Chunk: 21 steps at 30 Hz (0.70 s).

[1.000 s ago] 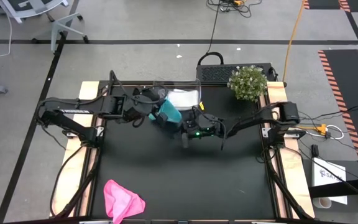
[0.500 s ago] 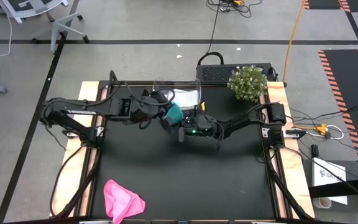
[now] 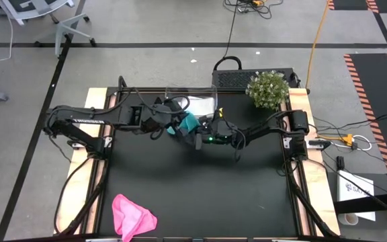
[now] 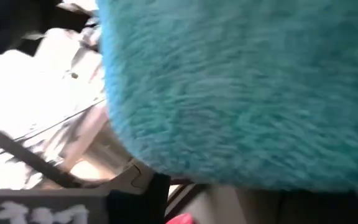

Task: Fold microfiber towels
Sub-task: Fold the blue microfiber towel

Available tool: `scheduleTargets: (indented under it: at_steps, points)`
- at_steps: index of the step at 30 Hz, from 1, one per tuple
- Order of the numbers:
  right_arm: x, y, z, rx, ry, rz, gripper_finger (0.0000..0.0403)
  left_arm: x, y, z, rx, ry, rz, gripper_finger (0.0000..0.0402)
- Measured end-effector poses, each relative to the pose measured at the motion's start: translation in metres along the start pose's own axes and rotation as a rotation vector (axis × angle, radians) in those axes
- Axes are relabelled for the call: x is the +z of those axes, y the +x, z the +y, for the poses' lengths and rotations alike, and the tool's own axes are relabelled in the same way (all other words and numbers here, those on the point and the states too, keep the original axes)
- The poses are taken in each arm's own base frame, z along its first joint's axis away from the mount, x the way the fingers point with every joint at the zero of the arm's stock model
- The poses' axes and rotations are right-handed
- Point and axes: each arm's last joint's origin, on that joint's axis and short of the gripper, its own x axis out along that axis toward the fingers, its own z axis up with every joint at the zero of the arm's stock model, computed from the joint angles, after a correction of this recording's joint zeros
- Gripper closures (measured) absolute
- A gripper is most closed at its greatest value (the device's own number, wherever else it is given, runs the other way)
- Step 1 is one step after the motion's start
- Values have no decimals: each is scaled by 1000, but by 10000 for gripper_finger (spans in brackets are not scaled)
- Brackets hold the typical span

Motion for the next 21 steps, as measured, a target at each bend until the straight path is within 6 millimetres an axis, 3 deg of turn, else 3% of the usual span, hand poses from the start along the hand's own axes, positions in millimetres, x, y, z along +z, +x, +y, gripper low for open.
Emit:
scheduleTargets:
  at_steps: [7,10,15,21]
  points:
    - [1,0,5,58,28,39,271,-2,0,1,7,12,24,395]
    - [0,0,5,57,48,45,302,-2,0,1,7,13,24,398]
    - [-1,-1,8,120,72,108,388,-6,0,2,21,21,52,395]
    - [1,-2,21,156,61,151,402,-9,0,3,34,14,82,395]
